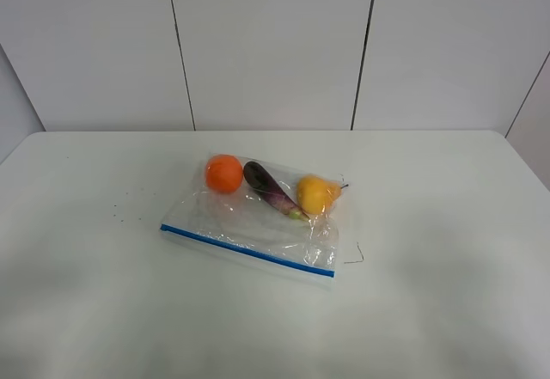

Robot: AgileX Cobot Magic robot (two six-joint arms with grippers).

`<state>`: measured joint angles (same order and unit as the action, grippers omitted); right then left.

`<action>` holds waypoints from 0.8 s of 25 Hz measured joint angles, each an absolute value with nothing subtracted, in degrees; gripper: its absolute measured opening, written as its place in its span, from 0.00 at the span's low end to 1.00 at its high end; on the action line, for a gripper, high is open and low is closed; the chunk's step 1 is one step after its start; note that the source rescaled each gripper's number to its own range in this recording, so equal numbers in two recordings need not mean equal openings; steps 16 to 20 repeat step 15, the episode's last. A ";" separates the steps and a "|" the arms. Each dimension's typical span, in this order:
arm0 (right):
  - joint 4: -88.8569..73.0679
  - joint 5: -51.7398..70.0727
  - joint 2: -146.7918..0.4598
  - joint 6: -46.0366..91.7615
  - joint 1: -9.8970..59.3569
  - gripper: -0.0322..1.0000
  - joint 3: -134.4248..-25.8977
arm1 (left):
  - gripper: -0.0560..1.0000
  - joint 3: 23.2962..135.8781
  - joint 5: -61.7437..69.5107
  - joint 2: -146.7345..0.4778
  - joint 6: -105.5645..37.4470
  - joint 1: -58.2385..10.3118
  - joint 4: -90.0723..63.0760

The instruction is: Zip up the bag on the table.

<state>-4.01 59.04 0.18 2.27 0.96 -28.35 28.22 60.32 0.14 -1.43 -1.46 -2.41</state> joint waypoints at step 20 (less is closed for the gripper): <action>-4.01 59.04 0.22 2.27 0.96 1.00 -28.35 | 1.00 28.22 60.32 0.14 -1.43 -1.46 -2.41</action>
